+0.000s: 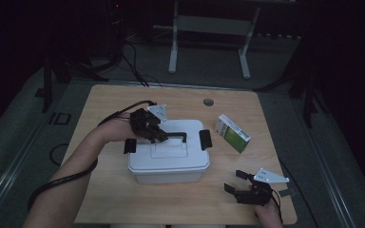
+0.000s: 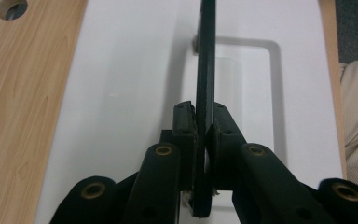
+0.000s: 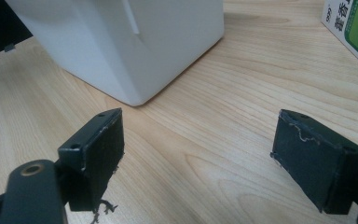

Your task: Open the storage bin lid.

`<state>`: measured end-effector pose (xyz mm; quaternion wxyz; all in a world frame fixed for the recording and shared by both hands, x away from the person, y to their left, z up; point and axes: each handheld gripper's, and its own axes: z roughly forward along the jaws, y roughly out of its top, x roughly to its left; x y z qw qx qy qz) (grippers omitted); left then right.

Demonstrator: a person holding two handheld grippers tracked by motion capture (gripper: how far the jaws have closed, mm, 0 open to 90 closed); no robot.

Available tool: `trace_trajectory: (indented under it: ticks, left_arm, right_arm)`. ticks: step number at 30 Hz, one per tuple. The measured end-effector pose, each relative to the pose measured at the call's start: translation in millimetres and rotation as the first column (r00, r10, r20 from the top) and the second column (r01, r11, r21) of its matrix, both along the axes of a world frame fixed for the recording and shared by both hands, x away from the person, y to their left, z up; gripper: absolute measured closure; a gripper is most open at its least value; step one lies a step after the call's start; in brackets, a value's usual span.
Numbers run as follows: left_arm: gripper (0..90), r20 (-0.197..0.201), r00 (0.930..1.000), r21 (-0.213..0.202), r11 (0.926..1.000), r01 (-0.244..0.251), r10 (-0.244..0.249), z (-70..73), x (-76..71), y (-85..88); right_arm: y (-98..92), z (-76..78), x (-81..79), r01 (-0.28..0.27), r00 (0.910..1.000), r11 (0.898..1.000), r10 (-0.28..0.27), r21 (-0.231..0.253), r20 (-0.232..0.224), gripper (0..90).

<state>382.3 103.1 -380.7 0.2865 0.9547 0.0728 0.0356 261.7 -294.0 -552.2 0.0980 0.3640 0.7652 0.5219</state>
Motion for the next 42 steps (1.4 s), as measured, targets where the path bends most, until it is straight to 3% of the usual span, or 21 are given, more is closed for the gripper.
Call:
trace_trajectory:
  ticks: [11, 18, 26, 36, 42]
  left_arm:
    - [83.5, 0.023, 0.9997, -0.039, 0.9992, -0.004, 0.005, 10.5, -1.7, 5.5]
    - [83.5, 0.050, 0.9976, -0.093, 0.9948, -0.042, 0.047, 26.5, -3.8, 16.6]
    - [83.6, 0.063, 0.9944, -0.104, 0.9915, -0.078, 0.085, 38.3, -8.7, 35.1]
    - [83.6, 0.099, 0.9825, -0.138, 0.9800, -0.144, 0.158, 55.9, -18.6, 68.1]
    - [83.6, 0.098, 0.9677, -0.138, 0.9661, -0.218, 0.232, 61.2, -29.8, 99.6]
  right_arm:
    - [-0.8, -0.5, -0.1, 0.000, 1.0000, 1.000, 0.000, 0.007, -0.004, 16.3]
    - [-0.9, -0.3, 0.1, -0.001, 1.0000, 1.000, 0.001, 0.010, -0.004, 16.3]
    - [-0.6, 0.2, 0.2, 0.001, 1.0000, 1.000, -0.001, 0.014, -0.005, 16.3]
    - [0.3, 0.7, 0.7, 0.001, 1.0000, 1.000, -0.001, 0.016, -0.005, 16.4]
    - [1.5, 1.5, 1.0, -0.002, 1.0000, 1.000, 0.002, 0.012, -0.003, 16.4]
